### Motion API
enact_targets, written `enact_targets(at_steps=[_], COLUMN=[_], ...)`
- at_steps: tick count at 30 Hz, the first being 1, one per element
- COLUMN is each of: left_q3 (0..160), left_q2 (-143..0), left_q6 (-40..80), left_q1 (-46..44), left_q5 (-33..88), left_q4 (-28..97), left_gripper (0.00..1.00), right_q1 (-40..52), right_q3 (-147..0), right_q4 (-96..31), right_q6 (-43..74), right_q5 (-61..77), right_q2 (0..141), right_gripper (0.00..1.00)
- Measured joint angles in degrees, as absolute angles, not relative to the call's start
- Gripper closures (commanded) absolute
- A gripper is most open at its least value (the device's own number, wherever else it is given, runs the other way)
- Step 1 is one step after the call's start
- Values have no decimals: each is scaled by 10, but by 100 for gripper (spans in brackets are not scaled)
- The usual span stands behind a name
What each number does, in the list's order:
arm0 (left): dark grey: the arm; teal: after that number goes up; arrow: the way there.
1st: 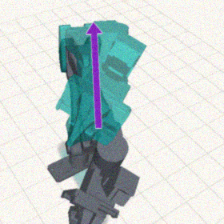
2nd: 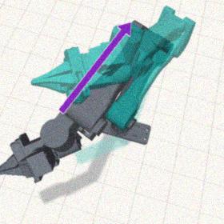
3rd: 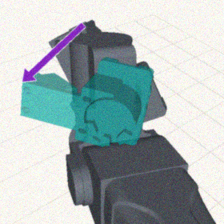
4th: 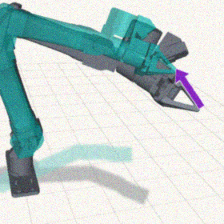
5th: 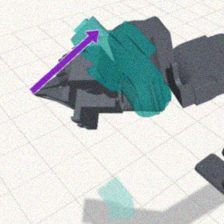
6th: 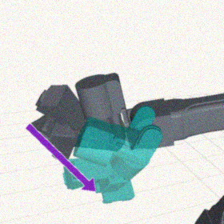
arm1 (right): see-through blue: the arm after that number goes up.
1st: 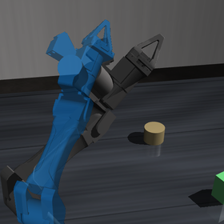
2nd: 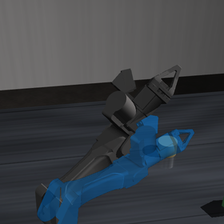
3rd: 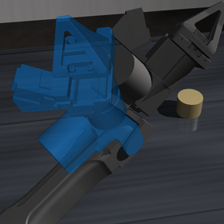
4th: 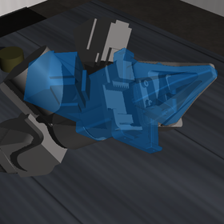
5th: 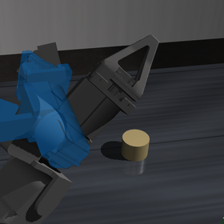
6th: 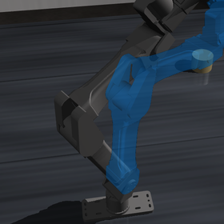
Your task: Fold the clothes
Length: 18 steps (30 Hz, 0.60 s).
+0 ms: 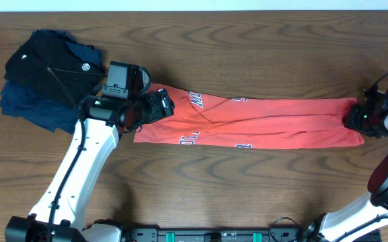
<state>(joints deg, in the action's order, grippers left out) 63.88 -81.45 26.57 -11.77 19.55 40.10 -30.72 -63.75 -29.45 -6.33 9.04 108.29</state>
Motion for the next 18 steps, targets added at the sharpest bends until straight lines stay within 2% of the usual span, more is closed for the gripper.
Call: enact_targets(at_steps=[4, 7, 18], left_q3=[639, 639, 639], left_q2=[-814, -814, -814], left_q6=[266, 266, 266], left_q1=[-118, -118, -118], left_q5=[196, 196, 195], left_q4=[401, 401, 406], left_gripper=[11, 11, 11], right_q1=[-307, -307, -286], right_q3=[-637, -637, -688], right_q4=[-295, -296, -374], right_q6=[-61, -63, -62], right_q5=[95, 98, 61], right_q2=[1083, 1083, 1025], right_gripper=[91, 98, 99])
